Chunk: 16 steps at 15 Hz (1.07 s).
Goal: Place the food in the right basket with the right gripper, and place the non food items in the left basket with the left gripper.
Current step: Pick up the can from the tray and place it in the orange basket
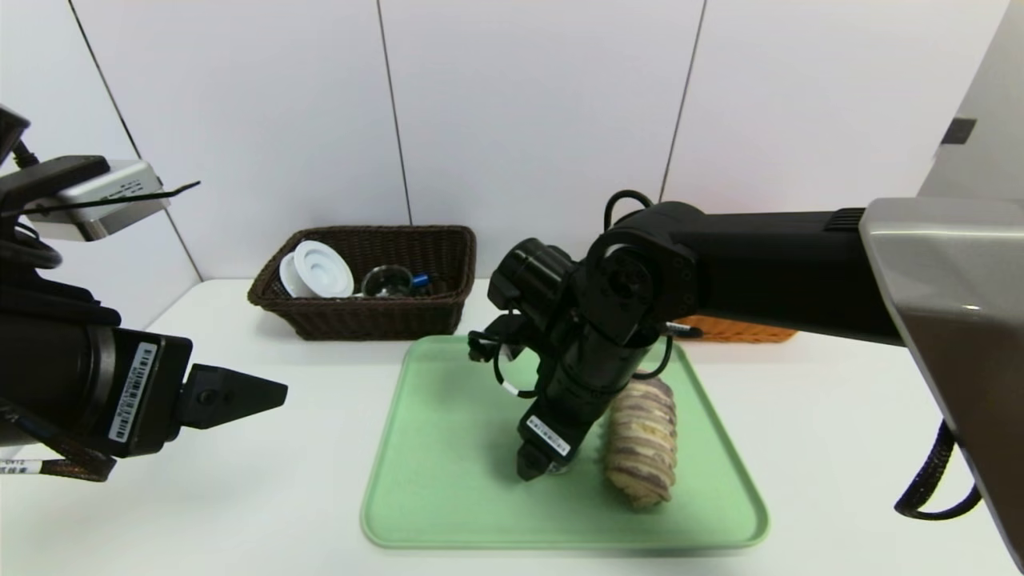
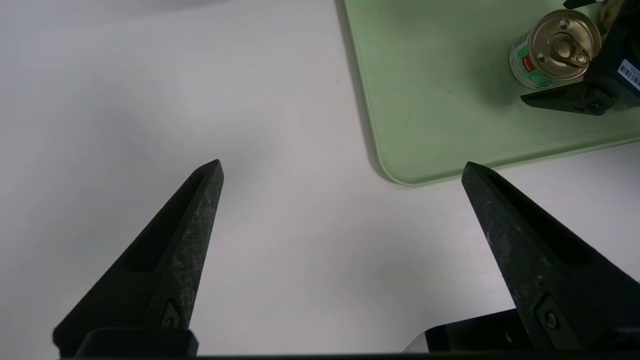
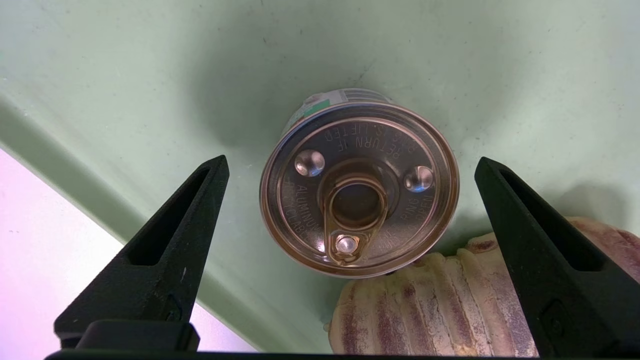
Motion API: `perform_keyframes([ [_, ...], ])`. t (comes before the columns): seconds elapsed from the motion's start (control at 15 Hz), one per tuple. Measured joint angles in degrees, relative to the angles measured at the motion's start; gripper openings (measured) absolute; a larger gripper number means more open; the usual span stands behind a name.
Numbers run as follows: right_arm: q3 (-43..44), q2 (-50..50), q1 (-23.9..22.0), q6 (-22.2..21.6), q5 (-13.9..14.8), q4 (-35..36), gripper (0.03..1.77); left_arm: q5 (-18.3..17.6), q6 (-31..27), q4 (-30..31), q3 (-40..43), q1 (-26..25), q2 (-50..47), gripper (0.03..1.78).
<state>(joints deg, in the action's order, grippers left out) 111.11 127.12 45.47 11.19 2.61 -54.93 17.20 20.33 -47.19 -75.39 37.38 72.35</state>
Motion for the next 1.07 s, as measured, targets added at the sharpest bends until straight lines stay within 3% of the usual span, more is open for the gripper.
perform_keyframes([
  [0.67,0.7,1.7,-0.4,0.1,0.0,-0.5,1.70,0.0,0.0,0.0,0.0,0.0,0.4,1.69],
  [0.87,0.7,1.8,-0.4,0.0,0.0,-0.5,1.23,0.0,0.0,0.0,0.1,0.0,0.4,1.69],
  [0.93,0.7,1.8,-0.4,0.0,0.0,-0.5,1.13,0.0,0.0,0.0,0.1,0.0,0.4,1.69],
  [1.07,0.7,1.8,-0.4,0.1,0.0,-0.5,1.12,-0.1,0.0,1.0,0.1,0.0,0.5,1.69],
])
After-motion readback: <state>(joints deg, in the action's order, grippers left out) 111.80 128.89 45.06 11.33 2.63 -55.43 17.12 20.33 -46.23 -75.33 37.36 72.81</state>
